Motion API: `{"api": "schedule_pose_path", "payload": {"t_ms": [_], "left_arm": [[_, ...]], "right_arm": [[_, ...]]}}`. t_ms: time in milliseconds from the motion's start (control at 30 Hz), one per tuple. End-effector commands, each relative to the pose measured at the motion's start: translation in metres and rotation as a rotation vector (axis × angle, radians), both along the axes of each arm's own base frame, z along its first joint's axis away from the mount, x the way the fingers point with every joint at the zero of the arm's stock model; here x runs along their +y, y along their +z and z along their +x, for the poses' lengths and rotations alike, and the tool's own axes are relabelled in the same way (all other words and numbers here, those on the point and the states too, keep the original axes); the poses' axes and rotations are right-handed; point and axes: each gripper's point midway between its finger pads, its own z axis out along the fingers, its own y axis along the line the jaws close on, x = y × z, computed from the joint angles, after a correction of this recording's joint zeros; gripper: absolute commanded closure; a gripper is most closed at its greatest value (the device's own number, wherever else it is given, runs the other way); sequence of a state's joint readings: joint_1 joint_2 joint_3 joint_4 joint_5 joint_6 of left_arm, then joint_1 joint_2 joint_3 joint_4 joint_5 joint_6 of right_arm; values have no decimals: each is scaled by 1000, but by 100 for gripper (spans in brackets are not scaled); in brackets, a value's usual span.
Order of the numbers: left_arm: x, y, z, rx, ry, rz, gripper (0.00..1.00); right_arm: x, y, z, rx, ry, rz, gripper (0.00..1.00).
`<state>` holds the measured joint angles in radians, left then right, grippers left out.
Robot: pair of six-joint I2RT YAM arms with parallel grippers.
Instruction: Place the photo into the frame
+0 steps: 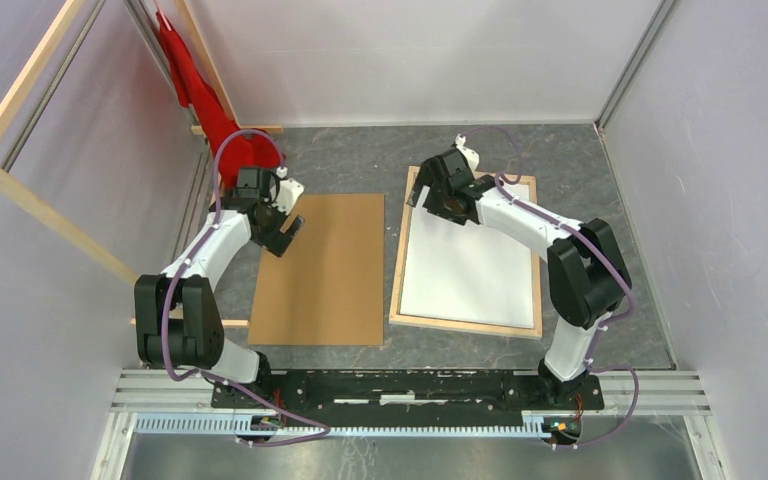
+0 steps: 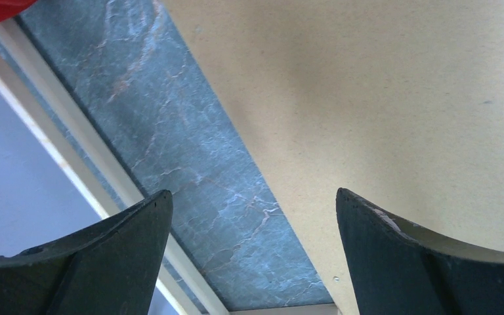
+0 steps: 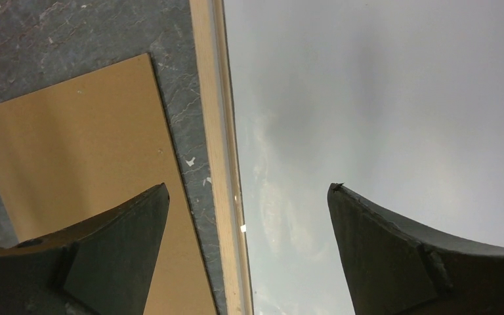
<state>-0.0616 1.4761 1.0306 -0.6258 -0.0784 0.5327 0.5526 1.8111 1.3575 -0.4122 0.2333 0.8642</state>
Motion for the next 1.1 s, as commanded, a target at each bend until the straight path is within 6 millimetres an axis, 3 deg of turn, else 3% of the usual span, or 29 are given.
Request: {"api": "schedule_pose_path", "payload": {"t_ms": [0, 100, 233, 367, 500, 733, 1067], "left_arm": [[24, 28, 23, -117, 35, 121, 0], [51, 35, 32, -148, 111, 196, 0], [94, 28, 32, -154, 210, 306, 0], [116, 8, 23, -132, 240, 383, 0], [116, -17, 15, -96, 236, 370, 0], [94, -51, 8, -14, 223, 232, 0], [79, -70, -1, 41, 215, 150, 0]], "right_arm": [[34, 32, -3, -87, 111, 102, 2], [72, 32, -16, -94, 208, 133, 2], [121, 17, -34, -45, 326, 145, 2], [145, -4, -48, -6, 378, 128, 2], [146, -26, -58, 43, 375, 110, 2], [136, -60, -77, 122, 349, 78, 2], [130, -91, -98, 211, 322, 38, 2]]}}
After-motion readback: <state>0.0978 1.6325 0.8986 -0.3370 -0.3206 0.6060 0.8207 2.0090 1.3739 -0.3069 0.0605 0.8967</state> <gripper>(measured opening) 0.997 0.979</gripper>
